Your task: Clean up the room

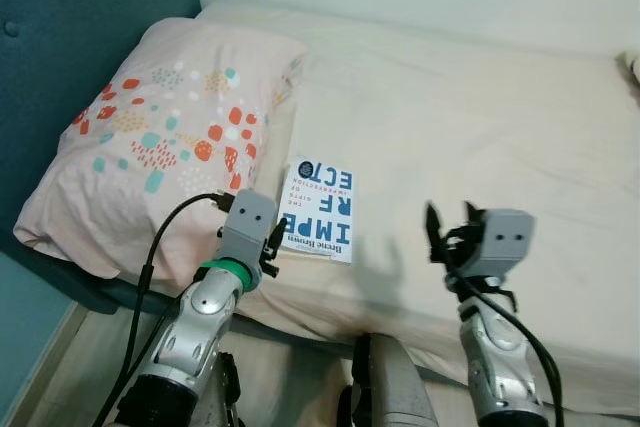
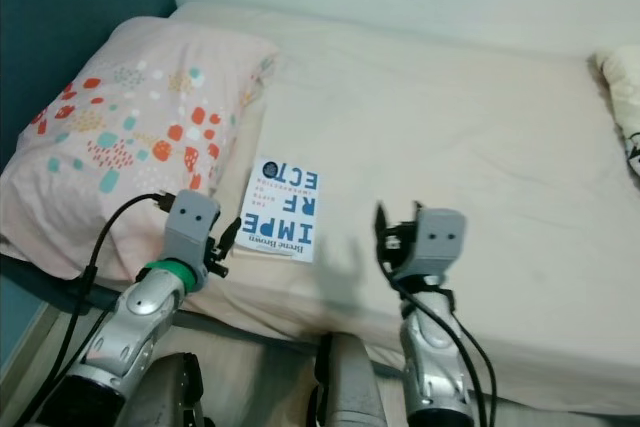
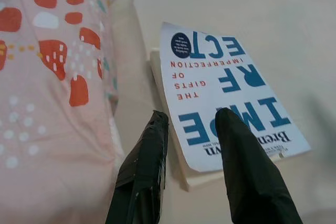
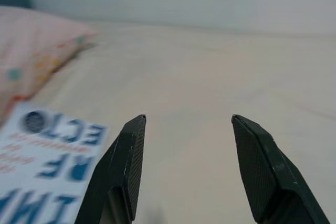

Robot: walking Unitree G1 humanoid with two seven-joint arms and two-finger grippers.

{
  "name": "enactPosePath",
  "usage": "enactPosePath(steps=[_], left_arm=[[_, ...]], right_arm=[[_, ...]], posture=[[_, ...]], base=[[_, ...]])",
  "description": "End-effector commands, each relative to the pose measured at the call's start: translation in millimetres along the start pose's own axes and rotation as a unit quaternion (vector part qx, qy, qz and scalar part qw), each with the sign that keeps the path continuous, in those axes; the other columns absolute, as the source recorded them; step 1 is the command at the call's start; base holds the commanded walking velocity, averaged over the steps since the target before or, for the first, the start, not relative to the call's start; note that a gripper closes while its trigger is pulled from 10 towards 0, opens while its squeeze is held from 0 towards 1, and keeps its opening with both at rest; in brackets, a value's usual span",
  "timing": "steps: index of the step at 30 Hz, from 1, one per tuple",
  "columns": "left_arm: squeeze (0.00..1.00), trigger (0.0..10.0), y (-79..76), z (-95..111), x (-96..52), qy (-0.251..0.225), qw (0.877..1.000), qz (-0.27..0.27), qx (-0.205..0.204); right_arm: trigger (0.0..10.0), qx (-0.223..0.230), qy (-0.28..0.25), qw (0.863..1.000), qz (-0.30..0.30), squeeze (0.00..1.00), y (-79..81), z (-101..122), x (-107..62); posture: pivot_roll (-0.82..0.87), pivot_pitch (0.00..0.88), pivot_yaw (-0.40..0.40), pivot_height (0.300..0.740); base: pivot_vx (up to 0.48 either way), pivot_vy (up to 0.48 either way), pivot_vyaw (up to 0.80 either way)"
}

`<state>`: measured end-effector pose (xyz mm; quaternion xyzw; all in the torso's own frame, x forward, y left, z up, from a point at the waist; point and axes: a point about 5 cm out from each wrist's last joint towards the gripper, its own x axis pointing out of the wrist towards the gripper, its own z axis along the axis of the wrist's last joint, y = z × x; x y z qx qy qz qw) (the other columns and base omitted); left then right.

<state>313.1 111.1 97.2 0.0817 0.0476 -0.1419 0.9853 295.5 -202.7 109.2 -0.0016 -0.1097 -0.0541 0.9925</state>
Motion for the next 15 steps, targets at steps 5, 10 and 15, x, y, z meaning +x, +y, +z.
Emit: enactPosePath(steps=[5,10,15], left_arm=[[0.00,10.0,9.9,-0.7,4.2,-0.010,1.000,0.023,0.000],[0.00,10.0,9.4,2.2,8.5,-0.020,0.999,0.028,-0.003],[0.00,10.0,-3.4,7.4,15.2,-0.031,0.999,0.010,-0.007]], right_arm=[[10.0,-0.023,0.002,1.000,-0.015,0.00,-3.5,-2.7,1.0],[10.0,-0.032,0.007,0.999,-0.019,0.00,-2.6,-3.0,1.5],[10.0,-0.038,0.009,0.999,-0.024,0.00,-4.9,-5.8,1.0]], posture=[[-0.10,0.000,0.026,0.637],[-0.10,0.000,0.022,0.650],[-0.11,0.000,0.023,0.673]], base=[[0.000,0.000,0.00],[0.000,0.000,0.00],[0.000,0.000,0.00]])
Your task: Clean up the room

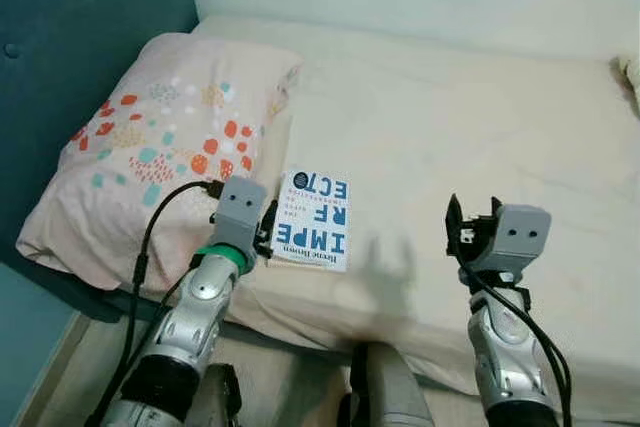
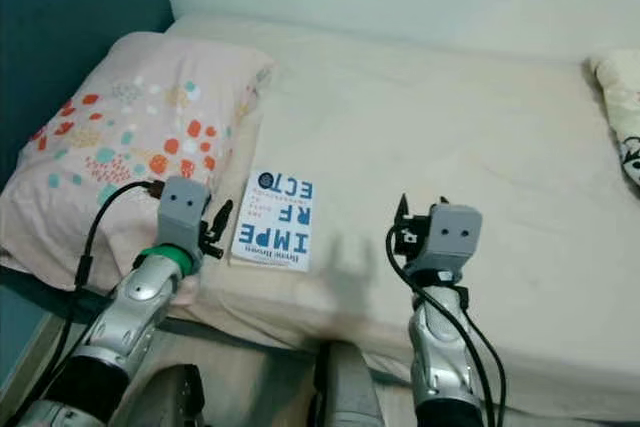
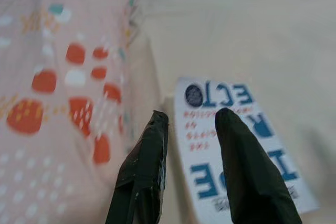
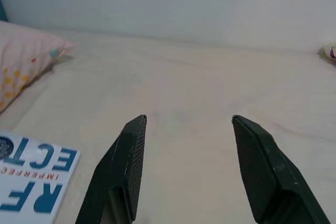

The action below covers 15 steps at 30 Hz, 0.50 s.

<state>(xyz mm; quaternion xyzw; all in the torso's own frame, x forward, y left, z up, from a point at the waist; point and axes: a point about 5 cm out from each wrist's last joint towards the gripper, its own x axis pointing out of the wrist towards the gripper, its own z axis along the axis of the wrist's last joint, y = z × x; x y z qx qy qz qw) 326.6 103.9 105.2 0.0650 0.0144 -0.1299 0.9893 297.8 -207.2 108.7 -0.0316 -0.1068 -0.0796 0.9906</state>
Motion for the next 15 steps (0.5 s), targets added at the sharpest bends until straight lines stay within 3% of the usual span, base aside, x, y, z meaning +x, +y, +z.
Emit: enactPosePath(steps=[1,15], left_arm=[[0.00,10.0,-2.9,-1.8,2.0,0.002,1.000,-0.005,0.005],[0.00,10.0,-8.8,-0.9,6.7,0.003,1.000,-0.023,0.007]], right_arm=[[10.0,-0.007,0.007,1.000,-0.003,0.00,-0.9,-5.2,-1.9],[10.0,-0.007,0.017,1.000,-0.006,0.00,2.2,-11.3,-6.4]], posture=[[-0.11,0.000,0.026,0.677],[-0.11,0.000,0.036,0.740]], base=[[0.000,0.000,0.00],[0.000,0.000,-0.06]])
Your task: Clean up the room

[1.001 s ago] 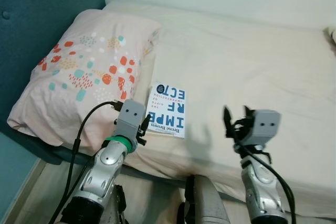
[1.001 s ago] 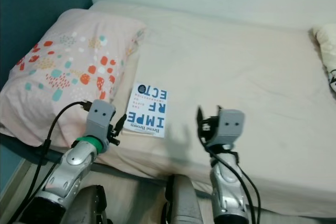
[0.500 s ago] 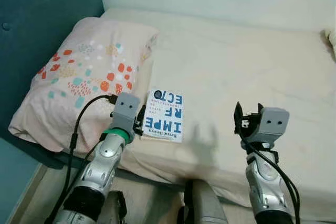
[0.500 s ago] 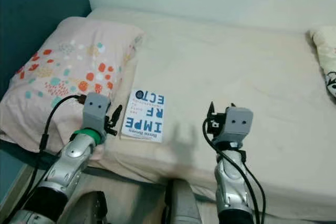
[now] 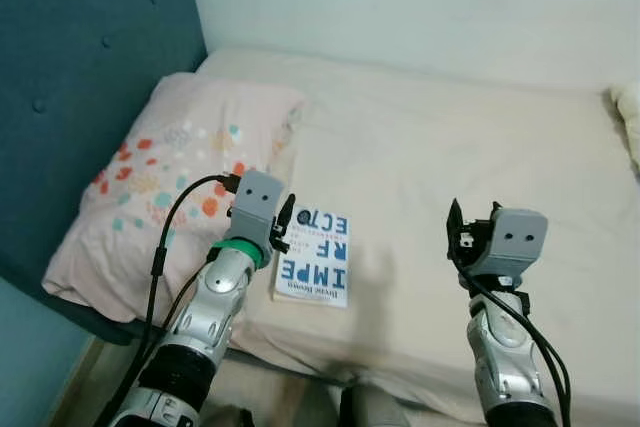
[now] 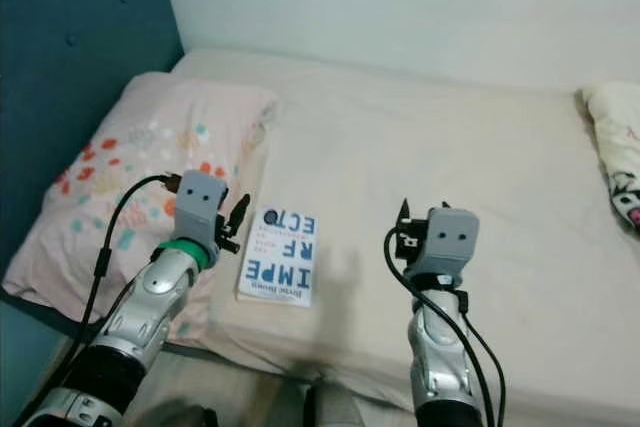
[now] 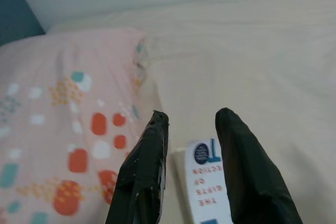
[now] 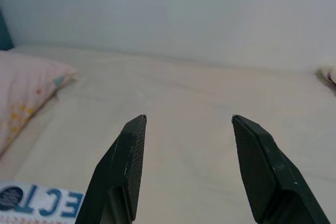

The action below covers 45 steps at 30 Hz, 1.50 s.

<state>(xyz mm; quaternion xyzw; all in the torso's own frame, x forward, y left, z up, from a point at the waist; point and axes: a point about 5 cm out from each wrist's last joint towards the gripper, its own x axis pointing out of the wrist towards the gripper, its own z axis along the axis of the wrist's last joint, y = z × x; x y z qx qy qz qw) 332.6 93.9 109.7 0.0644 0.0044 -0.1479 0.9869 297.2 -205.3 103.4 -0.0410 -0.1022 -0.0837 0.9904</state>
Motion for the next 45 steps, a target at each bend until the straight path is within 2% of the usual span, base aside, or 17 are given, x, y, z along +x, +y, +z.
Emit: enactPosePath(steps=[1,11,32,45], left_arm=[[0.00,10.0,-1.4,-6.7,-1.5,0.014,1.000,-0.006,0.006],[0.00,10.0,-2.8,-9.6,-2.7,0.017,1.000,-0.015,-0.006],[0.00,10.0,-1.9,-11.8,-6.2,0.010,1.000,-0.014,0.004],[0.00,10.0,-1.7,-13.3,-6.7,0.014,1.000,-0.015,-0.003]], right_arm=[[10.0,0.003,0.013,1.000,-0.003,0.00,0.3,-6.5,-4.3],[10.0,0.003,0.024,1.000,-0.001,0.00,2.6,-10.1,-4.4],[10.0,0.010,0.021,1.000,0.018,0.00,16.1,-10.6,-5.2],[10.0,0.011,0.023,0.999,0.021,0.00,18.5,-11.6,-5.0]], posture=[[-0.11,0.000,0.036,0.740],[-0.10,0.000,0.032,0.740],[-0.10,0.000,0.033,0.740],[-0.09,0.000,0.034,0.740]], base=[[0.000,0.000,-0.41],[0.000,0.000,-0.44],[0.000,0.000,0.00],[0.000,0.000,0.00]])
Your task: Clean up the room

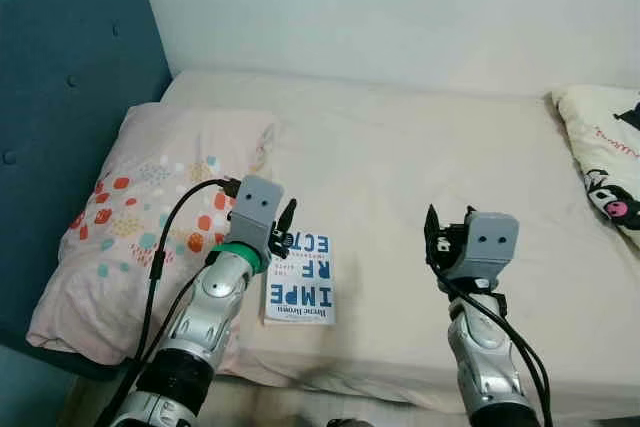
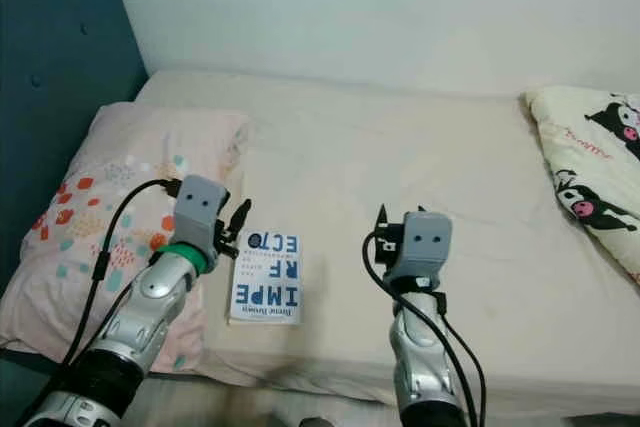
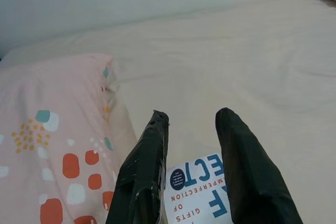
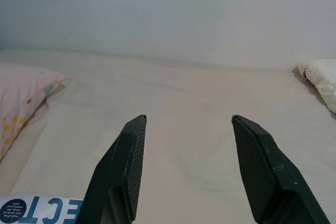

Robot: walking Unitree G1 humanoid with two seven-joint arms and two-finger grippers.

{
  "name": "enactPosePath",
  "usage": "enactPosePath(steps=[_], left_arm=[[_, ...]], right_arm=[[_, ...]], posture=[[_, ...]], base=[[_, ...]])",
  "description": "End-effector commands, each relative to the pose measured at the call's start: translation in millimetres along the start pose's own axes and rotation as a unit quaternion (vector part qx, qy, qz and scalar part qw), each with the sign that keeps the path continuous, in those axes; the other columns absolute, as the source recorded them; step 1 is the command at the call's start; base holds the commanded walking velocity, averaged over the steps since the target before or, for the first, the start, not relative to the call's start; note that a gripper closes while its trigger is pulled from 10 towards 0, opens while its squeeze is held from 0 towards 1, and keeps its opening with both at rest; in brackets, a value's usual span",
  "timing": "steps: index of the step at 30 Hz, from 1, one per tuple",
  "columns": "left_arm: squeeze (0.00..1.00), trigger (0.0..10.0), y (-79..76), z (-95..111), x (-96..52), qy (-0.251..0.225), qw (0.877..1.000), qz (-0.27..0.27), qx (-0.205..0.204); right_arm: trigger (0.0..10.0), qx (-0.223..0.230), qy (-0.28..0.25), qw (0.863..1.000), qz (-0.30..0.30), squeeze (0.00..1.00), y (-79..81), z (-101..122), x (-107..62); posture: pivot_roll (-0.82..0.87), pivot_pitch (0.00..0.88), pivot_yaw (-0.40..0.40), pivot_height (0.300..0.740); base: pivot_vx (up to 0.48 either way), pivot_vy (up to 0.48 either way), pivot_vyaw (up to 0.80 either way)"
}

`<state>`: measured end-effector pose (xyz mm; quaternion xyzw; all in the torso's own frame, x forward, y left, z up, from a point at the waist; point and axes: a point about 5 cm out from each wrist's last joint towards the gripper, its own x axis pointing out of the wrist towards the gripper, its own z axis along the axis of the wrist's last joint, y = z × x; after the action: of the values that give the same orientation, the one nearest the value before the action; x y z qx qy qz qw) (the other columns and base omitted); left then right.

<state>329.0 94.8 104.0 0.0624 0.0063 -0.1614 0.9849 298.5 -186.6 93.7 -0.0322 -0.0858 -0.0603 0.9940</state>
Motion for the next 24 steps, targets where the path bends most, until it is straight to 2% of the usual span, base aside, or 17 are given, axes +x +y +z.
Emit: enactPosePath(steps=[1,15,24], left_arm=[[0.00,10.0,-0.7,-7.6,-2.9,0.014,1.000,-0.002,-0.001],[0.00,10.0,0.1,-7.2,-3.1,0.012,1.000,-0.002,0.000],[0.00,10.0,0.9,-7.0,-3.2,0.013,1.000,-0.002,0.002]], right_arm=[[10.0,0.001,0.007,1.000,-0.002,0.00,-0.8,-3.7,-1.2],[10.0,0.000,0.008,1.000,-0.002,0.00,-0.6,-4.6,-1.1],[10.0,0.001,0.010,1.000,-0.002,0.00,0.1,-5.2,-1.2]], posture=[[-0.10,0.000,0.035,0.740],[-0.09,0.000,0.037,0.740],[-0.09,0.000,0.040,0.740]], base=[[0.000,0.000,0.00],[0.000,0.000,0.00],[-0.357,0.000,0.00]])
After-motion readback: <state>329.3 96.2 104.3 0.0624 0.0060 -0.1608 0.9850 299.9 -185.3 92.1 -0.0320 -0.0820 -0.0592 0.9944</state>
